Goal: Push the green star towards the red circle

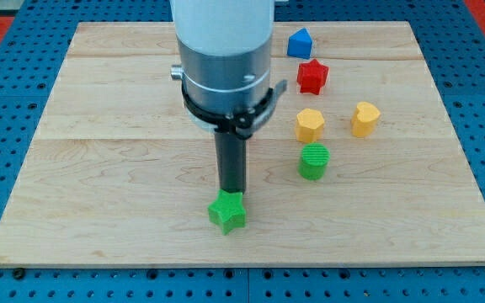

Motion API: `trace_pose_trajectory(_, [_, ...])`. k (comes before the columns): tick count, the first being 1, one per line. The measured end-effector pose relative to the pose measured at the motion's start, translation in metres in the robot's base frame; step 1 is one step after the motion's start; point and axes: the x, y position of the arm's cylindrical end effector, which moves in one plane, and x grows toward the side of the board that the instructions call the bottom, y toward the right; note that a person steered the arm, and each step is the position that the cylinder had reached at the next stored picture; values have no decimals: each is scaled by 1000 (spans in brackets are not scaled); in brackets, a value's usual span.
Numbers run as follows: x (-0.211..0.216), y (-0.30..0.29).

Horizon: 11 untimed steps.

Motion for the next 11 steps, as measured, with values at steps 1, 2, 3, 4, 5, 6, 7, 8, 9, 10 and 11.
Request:
trace_pose_trajectory(1, [2, 44])
trace_pose_trajectory(2, [24, 66])
trace_pose_trajectory(3, [52, 53])
trace_pose_trajectory(4, [54, 23])
trace_pose_trajectory(5, [51, -33])
trace_pose_trajectory(6, [41, -95])
trace_pose_trajectory(7, [34, -97])
trace_pose_trajectory(8, [40, -75])
trace_pose_trajectory(9, [40, -44])
trace_pose_trajectory(10, [40, -18])
trace_pose_trajectory(11, [24, -11])
